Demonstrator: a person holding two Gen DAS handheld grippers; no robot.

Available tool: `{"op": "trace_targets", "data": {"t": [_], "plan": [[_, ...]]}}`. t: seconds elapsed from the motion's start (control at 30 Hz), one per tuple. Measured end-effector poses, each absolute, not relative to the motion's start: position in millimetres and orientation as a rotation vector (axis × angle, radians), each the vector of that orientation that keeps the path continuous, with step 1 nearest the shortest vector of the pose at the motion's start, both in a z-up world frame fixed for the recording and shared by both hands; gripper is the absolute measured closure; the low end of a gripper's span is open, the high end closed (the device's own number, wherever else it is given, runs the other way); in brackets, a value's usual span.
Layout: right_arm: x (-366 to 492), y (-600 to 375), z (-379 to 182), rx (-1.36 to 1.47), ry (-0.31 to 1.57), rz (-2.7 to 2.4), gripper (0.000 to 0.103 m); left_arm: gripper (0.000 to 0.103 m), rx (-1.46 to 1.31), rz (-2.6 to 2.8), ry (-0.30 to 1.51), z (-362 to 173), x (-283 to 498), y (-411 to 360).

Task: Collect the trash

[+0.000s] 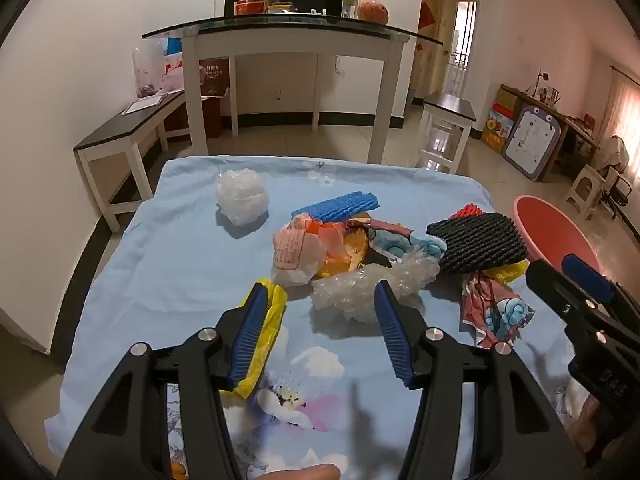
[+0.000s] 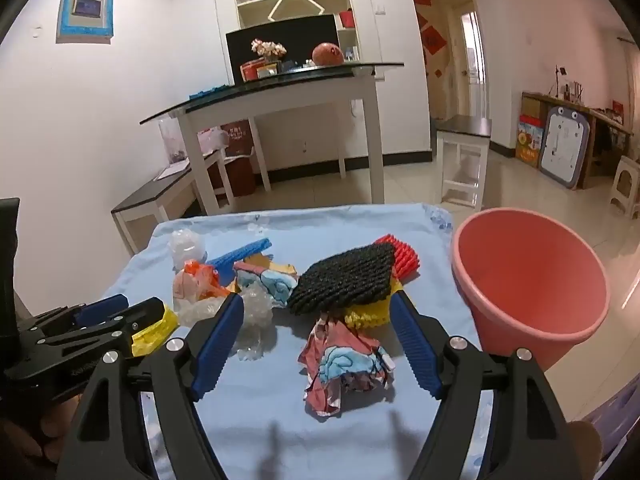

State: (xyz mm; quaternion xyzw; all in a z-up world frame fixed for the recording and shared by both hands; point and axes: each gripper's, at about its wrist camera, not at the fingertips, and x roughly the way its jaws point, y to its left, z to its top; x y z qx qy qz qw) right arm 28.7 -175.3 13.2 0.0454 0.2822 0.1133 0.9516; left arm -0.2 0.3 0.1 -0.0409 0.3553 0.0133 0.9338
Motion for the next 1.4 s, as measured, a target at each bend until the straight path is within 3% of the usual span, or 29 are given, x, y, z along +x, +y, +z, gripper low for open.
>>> {"op": "trace_targets", "data": {"t": [1.4], "plan": [[17.7,-181.6,19.3,0.1,0.511,0.203,0.027,0.047,-0.079,0.06,0.681,14.7,-6.9,-3.5]]}}
